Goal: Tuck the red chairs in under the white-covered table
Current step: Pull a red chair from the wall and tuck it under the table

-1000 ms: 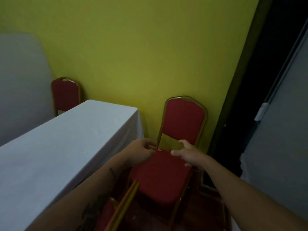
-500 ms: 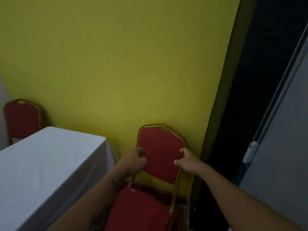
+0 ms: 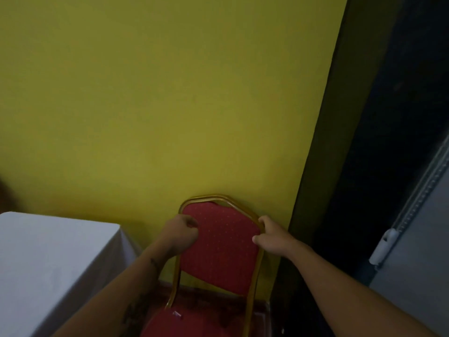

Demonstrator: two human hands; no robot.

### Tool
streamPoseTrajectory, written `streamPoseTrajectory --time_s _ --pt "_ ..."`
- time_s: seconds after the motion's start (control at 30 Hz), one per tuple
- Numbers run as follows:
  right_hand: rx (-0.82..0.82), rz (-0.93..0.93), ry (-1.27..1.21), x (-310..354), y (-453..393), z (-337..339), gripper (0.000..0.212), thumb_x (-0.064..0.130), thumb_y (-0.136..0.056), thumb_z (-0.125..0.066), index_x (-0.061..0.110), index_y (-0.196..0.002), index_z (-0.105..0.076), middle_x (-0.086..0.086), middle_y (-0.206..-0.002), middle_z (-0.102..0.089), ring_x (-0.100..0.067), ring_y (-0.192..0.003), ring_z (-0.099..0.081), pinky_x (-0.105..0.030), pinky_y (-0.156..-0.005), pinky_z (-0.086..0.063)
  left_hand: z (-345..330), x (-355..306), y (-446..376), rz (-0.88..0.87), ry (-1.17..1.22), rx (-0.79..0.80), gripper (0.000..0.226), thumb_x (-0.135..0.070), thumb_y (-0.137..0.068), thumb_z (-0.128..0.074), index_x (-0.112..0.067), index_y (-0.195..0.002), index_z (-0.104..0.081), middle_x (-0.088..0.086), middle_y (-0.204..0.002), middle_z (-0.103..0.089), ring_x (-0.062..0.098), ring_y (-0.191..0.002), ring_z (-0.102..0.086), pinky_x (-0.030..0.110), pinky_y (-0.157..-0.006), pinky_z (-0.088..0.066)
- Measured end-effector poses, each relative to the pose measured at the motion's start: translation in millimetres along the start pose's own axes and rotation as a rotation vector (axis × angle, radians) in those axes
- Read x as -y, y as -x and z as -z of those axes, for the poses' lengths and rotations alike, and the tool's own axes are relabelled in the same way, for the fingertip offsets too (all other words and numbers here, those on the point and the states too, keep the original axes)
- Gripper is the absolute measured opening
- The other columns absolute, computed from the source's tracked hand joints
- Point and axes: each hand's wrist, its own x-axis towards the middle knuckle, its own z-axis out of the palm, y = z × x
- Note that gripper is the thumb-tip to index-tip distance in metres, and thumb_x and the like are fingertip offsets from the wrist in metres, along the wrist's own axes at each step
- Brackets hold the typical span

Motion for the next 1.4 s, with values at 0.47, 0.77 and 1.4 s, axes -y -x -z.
streamPoseTrajectory --time_s 0.47,0.77,1.4 --pt "0.079 0.033 0.326 -25.9 -188.1 -15.0 0.070 0.027 -0.092 -0.055 0.019 -0.154 -0.024 -0.011 -0.152 -0.035 -0.033 -0.138 -0.036 -0.050 -0.109 -0.038 -99.0 -27.7 -182.4 0.475 0.359 -0.221 0.086 -0.053 -0.082 -0.064 -0.008 -0.149 -0.036 0.023 -0.149 -0.045 0.042 -0.132 -0.049 0.046 -0.108 -0.043" --pt "-0.004 0.041 0.366 -38.0 -215.4 -23.4 0.050 0.057 -0.092 -0.055 0.021 -0.126 -0.052 -0.011 -0.124 -0.059 -0.036 -0.116 -0.055 -0.042 -0.089 -0.045 -140.0 -42.5 -245.5 0.632 0.519 -0.261 0.135 -0.064 -0.066 -0.073 -0.009 -0.159 0.008 0.030 -0.159 -0.027 0.050 -0.135 -0.044 0.053 -0.107 -0.046" --pt "-0.099 -0.155 0.369 -37.9 -125.6 -43.1 0.052 0.045 -0.097 -0.057 0.009 -0.133 -0.044 -0.013 -0.127 -0.058 -0.034 -0.120 -0.056 -0.037 -0.079 -0.040 -148.9 -37.8 -197.8 0.334 0.523 0.011 0.130 -0.058 -0.072 -0.076 -0.012 -0.161 0.006 0.023 -0.162 -0.027 0.043 -0.145 -0.034 0.050 -0.117 -0.037"
